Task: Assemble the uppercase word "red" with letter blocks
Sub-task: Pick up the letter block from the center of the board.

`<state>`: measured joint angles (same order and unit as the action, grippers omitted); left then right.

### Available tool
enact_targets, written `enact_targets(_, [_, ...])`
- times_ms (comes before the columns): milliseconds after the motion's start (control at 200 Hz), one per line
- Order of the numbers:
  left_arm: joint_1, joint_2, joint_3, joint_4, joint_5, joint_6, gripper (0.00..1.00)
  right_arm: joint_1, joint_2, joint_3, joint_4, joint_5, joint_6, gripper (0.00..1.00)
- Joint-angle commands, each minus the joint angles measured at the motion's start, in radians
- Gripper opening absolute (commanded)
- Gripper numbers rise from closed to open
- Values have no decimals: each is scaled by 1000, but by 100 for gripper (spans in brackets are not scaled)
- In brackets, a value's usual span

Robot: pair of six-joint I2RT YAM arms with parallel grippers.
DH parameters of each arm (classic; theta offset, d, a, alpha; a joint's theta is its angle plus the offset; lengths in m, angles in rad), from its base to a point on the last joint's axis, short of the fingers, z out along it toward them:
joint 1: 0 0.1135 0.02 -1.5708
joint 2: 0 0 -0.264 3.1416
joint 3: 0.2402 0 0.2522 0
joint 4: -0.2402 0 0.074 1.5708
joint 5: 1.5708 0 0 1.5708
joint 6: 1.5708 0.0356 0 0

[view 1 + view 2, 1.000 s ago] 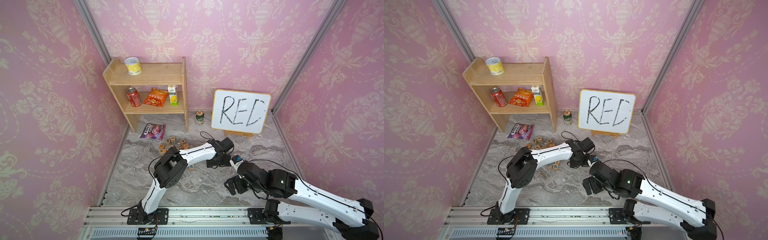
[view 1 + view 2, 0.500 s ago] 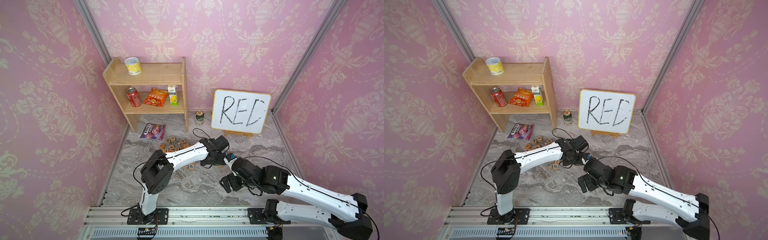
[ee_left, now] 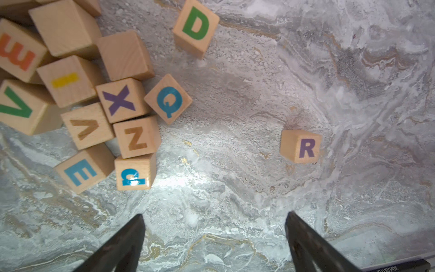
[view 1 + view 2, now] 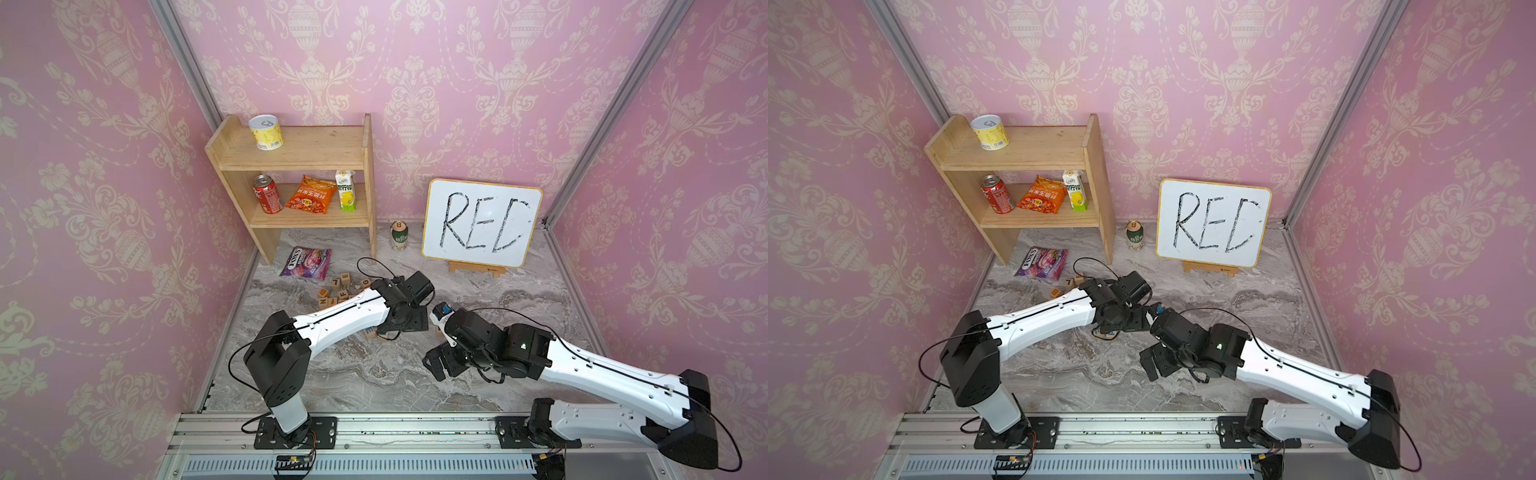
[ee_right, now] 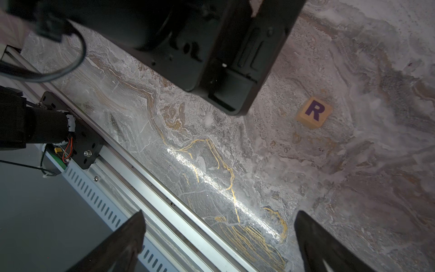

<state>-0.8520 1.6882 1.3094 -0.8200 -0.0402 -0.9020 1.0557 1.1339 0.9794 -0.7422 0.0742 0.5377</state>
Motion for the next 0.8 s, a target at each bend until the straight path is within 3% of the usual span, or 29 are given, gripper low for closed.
enact_targets(0, [26, -67, -51, -45, -45, 6, 93, -5, 30, 38, 46, -23, -34, 100])
enact_targets(410, [118, -241, -210, -75, -70, -4, 80, -4, 116, 86, 128, -38, -53, 100])
enact_targets(796, [201, -290, -319, -24, -37, 6, 65, -2, 208, 156, 137, -69, -81, 100])
